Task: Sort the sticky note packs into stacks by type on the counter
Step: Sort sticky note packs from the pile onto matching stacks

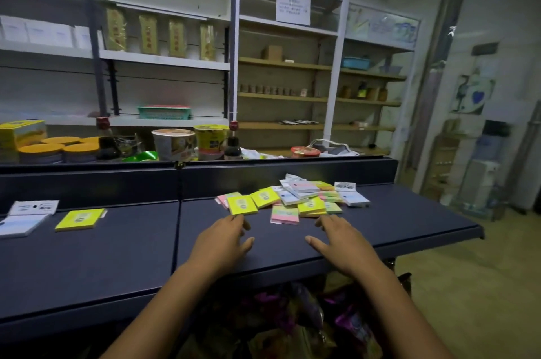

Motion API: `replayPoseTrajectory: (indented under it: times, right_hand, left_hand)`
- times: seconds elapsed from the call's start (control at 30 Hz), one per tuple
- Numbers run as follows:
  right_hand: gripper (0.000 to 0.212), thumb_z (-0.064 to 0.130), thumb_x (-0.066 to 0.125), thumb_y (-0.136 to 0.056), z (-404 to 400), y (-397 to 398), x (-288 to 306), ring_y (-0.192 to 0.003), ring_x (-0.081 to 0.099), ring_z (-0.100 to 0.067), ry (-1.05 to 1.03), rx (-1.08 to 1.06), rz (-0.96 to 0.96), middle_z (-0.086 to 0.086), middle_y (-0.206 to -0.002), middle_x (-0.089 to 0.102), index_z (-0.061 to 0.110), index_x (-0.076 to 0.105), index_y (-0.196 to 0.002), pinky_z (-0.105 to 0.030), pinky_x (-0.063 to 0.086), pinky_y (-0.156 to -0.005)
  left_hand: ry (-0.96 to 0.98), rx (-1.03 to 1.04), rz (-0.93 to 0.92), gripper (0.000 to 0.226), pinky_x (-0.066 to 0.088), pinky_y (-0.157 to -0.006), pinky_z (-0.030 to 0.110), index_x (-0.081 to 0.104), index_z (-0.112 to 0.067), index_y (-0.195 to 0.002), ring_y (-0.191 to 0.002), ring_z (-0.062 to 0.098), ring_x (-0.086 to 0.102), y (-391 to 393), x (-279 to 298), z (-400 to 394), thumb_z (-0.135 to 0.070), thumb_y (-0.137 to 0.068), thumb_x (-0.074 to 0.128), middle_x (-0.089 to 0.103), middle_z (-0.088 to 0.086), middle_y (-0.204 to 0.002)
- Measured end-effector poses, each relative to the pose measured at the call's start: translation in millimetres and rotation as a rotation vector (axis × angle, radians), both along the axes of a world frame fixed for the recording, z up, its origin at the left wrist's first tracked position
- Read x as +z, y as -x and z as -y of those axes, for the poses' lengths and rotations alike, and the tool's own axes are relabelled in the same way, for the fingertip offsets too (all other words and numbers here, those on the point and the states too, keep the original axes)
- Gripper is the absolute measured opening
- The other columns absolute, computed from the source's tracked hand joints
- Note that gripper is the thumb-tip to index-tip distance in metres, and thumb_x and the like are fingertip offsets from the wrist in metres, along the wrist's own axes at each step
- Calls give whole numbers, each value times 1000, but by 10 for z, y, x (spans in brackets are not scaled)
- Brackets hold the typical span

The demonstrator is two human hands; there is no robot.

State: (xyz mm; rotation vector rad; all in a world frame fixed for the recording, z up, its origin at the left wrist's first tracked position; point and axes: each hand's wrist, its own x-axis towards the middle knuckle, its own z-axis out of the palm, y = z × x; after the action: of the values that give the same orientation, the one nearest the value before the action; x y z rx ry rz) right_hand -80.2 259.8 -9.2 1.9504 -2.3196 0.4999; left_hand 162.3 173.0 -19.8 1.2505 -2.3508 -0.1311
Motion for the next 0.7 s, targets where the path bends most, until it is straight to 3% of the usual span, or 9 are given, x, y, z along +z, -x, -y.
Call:
replayPoseTrajectory:
  times: [0.3,0.7]
  right_hand:
    - [46,57,47,-96,464,260,-41,-117,51,-17,12,3,-21,3,-130,52,24,47,-127,-34,48,-94]
    - [39,53,51,-95,1360,802,17,-122,48,-17,48,21,-34,6,-131,51,26,49,-124,-39,45,-95]
  left_hand:
    - [-10,22,-58,30,49,-85,28,52,-30,-122,-109,9,53,296,-90,383,-44,-95,54,56,-11,-120]
    - [-34,34,-104,30,48,-81,31,54,-28,-120,-108,12,55,866,-108,1358,-42,-93,55,57,-10,-119]
